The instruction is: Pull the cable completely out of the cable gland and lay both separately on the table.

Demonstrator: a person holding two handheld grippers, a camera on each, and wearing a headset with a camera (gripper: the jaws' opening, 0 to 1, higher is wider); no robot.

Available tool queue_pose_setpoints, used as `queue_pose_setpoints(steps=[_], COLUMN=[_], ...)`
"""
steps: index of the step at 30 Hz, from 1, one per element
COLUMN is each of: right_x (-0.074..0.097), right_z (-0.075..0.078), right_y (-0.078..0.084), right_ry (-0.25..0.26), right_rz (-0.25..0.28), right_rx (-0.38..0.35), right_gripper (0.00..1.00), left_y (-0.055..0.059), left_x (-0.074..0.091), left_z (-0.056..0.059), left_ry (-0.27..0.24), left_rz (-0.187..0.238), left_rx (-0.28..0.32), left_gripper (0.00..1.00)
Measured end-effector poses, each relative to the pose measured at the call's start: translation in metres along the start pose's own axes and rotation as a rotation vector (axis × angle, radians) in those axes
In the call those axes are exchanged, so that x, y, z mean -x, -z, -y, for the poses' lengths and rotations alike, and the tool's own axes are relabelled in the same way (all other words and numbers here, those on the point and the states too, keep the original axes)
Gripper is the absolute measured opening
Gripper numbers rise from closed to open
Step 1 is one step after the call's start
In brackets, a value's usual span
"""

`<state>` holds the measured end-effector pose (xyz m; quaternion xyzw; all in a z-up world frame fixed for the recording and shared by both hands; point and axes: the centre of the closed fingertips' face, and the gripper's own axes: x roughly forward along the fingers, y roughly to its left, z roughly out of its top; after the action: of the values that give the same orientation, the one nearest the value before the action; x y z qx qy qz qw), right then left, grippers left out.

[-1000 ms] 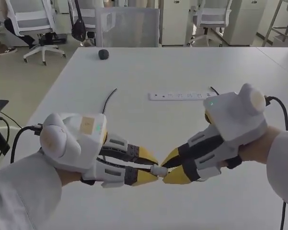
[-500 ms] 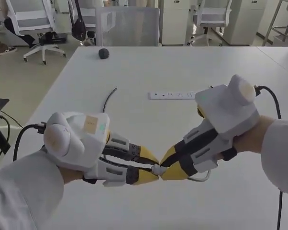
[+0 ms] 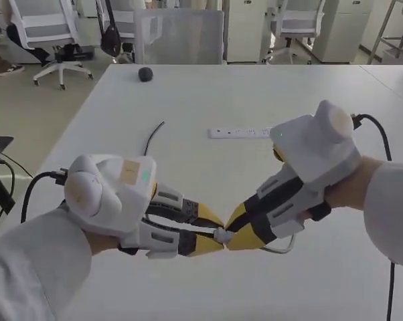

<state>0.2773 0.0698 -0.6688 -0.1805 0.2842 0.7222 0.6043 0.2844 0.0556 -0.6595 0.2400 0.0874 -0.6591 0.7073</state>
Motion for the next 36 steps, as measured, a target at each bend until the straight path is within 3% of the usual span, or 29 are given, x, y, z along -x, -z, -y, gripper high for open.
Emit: queue_pose_setpoints(steps=[9, 14, 16, 36], right_x=[-0.0005, 0.0003, 0.0011, 0.0054], right_z=[0.0005, -0.0003, -0.0004, -0.0018], right_y=[-0.0014, -0.0008, -0.0017, -0.0034], right_ry=[0.067, 0.065, 0.058, 0.021], right_rz=[0.022, 0.024, 0.027, 0.055], right_rx=[0.039, 0.018, -0.027, -0.057], right_gripper=[0.08, 0.09, 0.09, 0.10], left_y=[-0.0002, -0.0008, -0.0018, -0.0051], left_x=[0.0013, -0.0003, 0.0003, 0.0034], left_z=[-0.0039, -0.0042, -0.0047, -0.0043], left_ry=[-0.005, -0.006, -0.007, -0.013], left_rz=[0.012, 0.014, 0.023, 0.041], left_rx=[0.027, 0.024, 0.033, 0.039], left_gripper=[0.15, 0.15, 0.15, 0.14])
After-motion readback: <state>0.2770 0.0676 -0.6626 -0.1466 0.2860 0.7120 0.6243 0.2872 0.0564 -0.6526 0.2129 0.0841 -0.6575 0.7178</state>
